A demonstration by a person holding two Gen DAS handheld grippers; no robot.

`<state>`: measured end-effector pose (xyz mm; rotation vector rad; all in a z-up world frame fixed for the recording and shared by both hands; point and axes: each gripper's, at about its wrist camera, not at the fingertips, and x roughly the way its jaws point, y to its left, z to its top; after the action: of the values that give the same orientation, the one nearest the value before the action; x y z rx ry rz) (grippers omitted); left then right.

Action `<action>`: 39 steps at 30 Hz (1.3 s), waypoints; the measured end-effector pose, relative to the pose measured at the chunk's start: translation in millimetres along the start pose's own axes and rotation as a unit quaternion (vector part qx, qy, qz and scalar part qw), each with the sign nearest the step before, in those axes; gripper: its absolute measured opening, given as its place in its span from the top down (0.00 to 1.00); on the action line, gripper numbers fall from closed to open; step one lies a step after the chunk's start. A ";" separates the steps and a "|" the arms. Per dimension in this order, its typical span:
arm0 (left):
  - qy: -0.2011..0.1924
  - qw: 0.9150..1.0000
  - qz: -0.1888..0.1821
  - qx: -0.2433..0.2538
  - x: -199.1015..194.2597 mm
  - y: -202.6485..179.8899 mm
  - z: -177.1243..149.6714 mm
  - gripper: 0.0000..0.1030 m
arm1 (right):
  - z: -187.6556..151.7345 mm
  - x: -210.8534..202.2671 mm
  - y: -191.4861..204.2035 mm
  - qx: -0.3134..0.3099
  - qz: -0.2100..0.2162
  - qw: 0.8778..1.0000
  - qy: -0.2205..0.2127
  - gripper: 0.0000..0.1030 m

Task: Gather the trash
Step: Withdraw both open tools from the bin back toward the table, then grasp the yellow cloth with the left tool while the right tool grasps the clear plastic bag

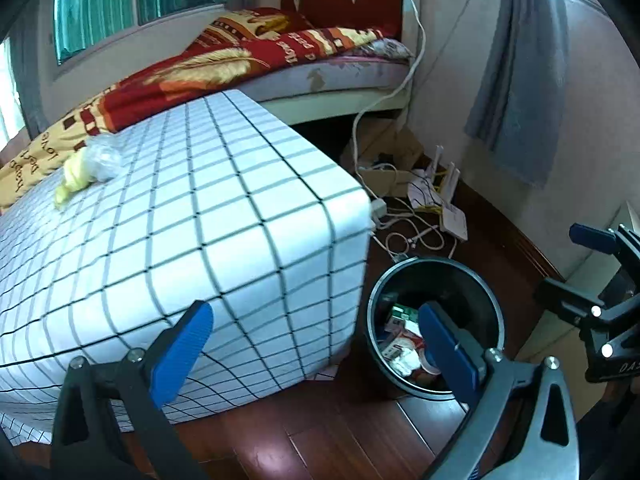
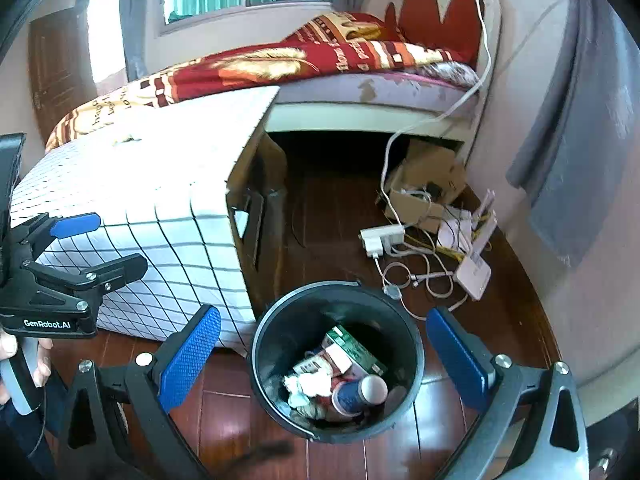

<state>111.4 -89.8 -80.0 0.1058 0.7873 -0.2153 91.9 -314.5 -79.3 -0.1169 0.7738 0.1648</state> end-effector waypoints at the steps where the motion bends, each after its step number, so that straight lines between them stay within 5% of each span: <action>1: -0.001 1.000 0.005 -0.003 -1.7 4.0 0.9 0.00 | 4.5 -1.0 4.0 -0.003 0.002 1.000 -0.003 0.00; 20: -0.026 0.992 0.096 -0.077 -46.0 128.9 3.2 0.00 | 84.4 3.9 102.7 -0.050 0.077 0.995 -0.042 0.00; 39: -0.039 0.979 0.141 -0.141 -37.3 242.1 18.8 0.00 | 167.6 81.0 226.4 -0.137 0.152 0.978 -0.035 0.00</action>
<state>154.8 148.1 -36.8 -0.0587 0.7084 0.1612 220.5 -56.3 -27.3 -0.2528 0.6921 0.5646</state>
